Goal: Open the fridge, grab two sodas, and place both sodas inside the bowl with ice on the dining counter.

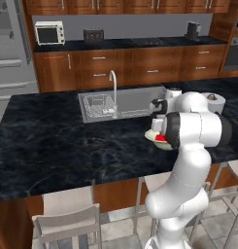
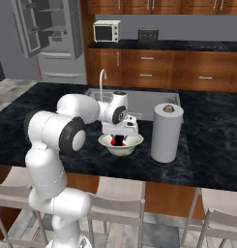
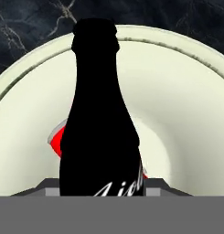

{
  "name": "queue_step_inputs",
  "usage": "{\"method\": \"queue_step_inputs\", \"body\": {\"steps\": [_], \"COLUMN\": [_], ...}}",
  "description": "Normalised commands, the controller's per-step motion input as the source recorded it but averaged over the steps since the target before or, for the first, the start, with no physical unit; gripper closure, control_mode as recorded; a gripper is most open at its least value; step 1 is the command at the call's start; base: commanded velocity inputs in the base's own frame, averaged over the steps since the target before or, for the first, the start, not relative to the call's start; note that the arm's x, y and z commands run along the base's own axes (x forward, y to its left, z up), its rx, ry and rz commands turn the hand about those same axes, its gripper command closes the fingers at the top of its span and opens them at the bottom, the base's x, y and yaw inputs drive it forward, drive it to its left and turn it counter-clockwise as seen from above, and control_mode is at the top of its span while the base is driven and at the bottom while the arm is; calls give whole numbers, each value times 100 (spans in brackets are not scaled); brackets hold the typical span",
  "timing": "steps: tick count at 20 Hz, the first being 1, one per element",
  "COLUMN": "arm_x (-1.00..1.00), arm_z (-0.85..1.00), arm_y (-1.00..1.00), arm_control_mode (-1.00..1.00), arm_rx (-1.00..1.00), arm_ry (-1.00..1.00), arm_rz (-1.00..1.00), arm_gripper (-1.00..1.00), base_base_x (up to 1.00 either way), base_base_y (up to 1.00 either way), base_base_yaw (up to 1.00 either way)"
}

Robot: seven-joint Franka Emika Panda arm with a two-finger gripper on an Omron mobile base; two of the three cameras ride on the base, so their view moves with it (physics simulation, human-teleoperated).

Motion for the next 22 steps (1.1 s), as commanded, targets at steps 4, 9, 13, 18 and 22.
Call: {"method": "queue_step_inputs", "body": {"steps": [4, 9, 13, 18, 22], "arm_x": [20, -22, -36, -12, 0], "arm_z": [-22, -22, -27, -25, -15], "arm_y": [-15, -30, -5, 4, 11], "arm_control_mode": [-100, -100, -100, -100, -100], "arm_rx": [1, 4, 0, 0, 0], "arm_ry": [1, -2, -3, -1, 0], "arm_rz": [4, 2, 0, 0, 0], "arm_gripper": [100, 100, 100, 100, -100], "base_base_x": [0, 0, 0, 0, 0], "base_base_y": [0, 0, 0, 0, 0], "base_base_yaw": [0, 0, 0, 0, 0]}}
